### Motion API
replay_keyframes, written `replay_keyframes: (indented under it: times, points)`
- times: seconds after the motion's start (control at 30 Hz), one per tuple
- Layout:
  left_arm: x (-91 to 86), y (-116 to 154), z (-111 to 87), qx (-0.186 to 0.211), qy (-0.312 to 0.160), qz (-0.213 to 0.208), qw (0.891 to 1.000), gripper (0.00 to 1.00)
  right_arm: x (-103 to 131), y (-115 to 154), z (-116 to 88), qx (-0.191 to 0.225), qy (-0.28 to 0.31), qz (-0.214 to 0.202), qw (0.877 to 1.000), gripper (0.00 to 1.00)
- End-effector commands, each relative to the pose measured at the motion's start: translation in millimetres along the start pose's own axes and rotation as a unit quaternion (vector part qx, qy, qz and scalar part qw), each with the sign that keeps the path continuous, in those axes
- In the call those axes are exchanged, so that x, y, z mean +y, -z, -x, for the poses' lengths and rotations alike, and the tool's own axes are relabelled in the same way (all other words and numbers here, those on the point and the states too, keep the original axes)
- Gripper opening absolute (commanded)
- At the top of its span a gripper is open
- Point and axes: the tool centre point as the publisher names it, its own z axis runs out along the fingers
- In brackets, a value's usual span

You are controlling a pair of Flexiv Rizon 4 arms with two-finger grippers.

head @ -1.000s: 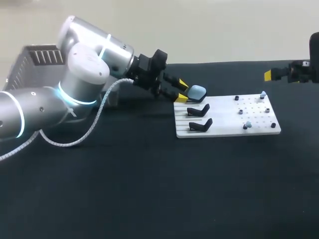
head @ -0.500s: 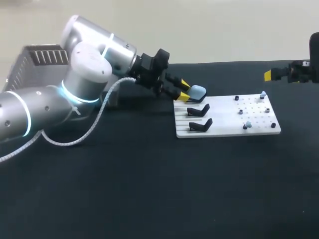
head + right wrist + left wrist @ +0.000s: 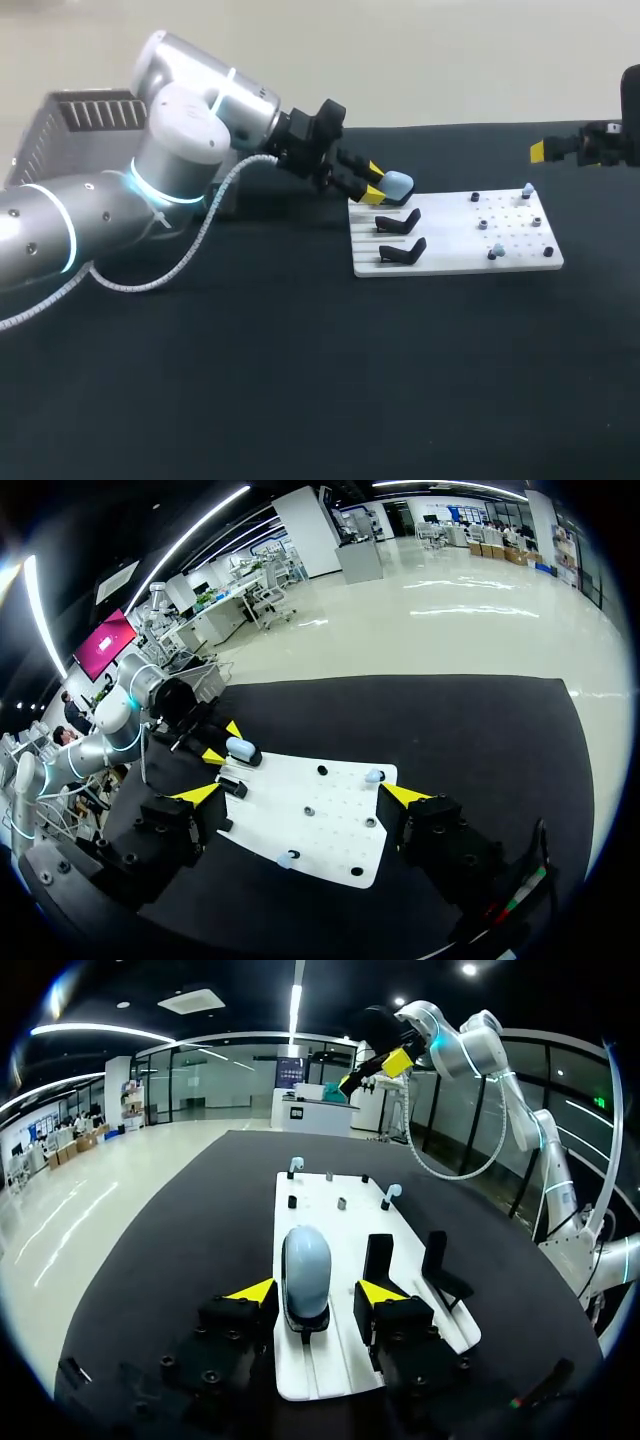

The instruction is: Pick up each earbud case from the left stands, insert the matching earbuds, close the lid, and place the case in the box.

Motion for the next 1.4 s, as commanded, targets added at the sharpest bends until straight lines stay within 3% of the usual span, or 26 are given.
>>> replay_keyframes:
  times: [0.03, 0.2, 1.17, 1.2, 1.27, 1.37, 1.4]
  points:
    - [5.8, -2.4, 0.5, -0.001, -0.001, -0.003, 1.000, 0.55, 0.3, 0.4, -0.1, 0.000, 0.000, -0.001, 1.000, 1.00]
    - [5.8, -4.5, 0.9, -0.001, -0.001, -0.004, 1.000, 0.50, 0.3, 0.4, -0.1, 0.000, 0.000, -0.001, 1.000, 1.00]
    - [2.2, -11.7, 1.7, 0.005, -0.003, -0.007, 1.000, 0.44, 0.3, 0.4, -0.1, 0.000, 0.000, -0.001, 1.000, 1.00]
    - [2.2, -11.8, 1.7, 0.005, -0.003, -0.008, 1.000, 0.43, 0.3, 0.4, -0.1, 0.000, 0.000, -0.001, 1.000, 1.00]
    - [2.3, -12.2, 1.3, 0.006, -0.003, -0.007, 1.000, 0.18, 0.3, 0.4, -0.1, 0.000, 0.000, -0.001, 1.000, 1.00]
    - [2.8, -11.8, 0.8, 0.006, -0.003, -0.006, 1.000, 0.09, 0.3, 0.4, -0.1, 0.000, 0.000, -0.001, 1.000, 1.00]
    - [2.9, -11.1, 0.7, 0.006, -0.003, -0.005, 1.000, 0.00, 0.3, 0.4, -0.1, 0.000, 0.000, -0.001, 1.000, 1.00]
